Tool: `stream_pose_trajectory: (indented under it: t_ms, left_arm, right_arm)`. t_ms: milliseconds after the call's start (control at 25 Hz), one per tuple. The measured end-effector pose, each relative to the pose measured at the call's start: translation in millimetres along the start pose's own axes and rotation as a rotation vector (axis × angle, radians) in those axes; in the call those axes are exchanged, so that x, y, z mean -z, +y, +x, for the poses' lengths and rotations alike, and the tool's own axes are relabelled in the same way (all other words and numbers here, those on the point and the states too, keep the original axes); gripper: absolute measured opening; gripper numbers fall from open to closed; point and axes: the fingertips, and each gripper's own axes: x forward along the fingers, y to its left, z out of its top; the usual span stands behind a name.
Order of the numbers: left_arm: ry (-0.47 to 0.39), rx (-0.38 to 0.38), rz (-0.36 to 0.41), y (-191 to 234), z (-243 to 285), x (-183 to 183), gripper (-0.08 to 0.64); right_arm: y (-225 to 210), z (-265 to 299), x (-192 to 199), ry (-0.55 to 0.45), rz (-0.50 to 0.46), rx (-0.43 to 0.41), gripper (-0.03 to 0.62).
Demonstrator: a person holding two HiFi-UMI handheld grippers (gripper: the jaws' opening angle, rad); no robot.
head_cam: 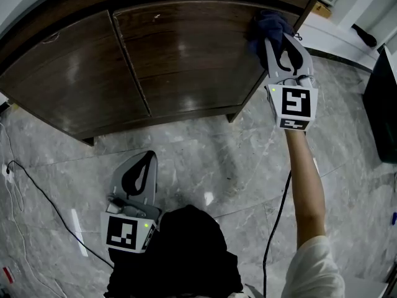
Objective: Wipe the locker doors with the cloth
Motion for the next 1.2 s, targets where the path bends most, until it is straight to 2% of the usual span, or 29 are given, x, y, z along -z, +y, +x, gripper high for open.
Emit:
stream_pose_trajectory:
  t_ms: [240, 560, 760, 1200]
  left_arm:
    - [0.051, 0.032, 0.000, -6, 3, 13, 0.002]
    - [0.079, 0.064, -0.012, -11, 10, 22, 0.003]
    - [0.086, 0.061, -0.008, -9, 10, 24, 0.003]
    - [0.085, 0.025, 0.044, 21, 5, 23, 0.002]
  right_arm:
    - [3, -6, 25, 0.030, 0.058, 0.016, 0.103]
    - [19, -13, 57, 0.056, 0.108, 0.026, 0.103]
    - [30, -17, 74, 0.078, 0.140, 0.036, 0.103]
    - [73, -27, 126, 0.145, 0.151, -0.018, 0.103]
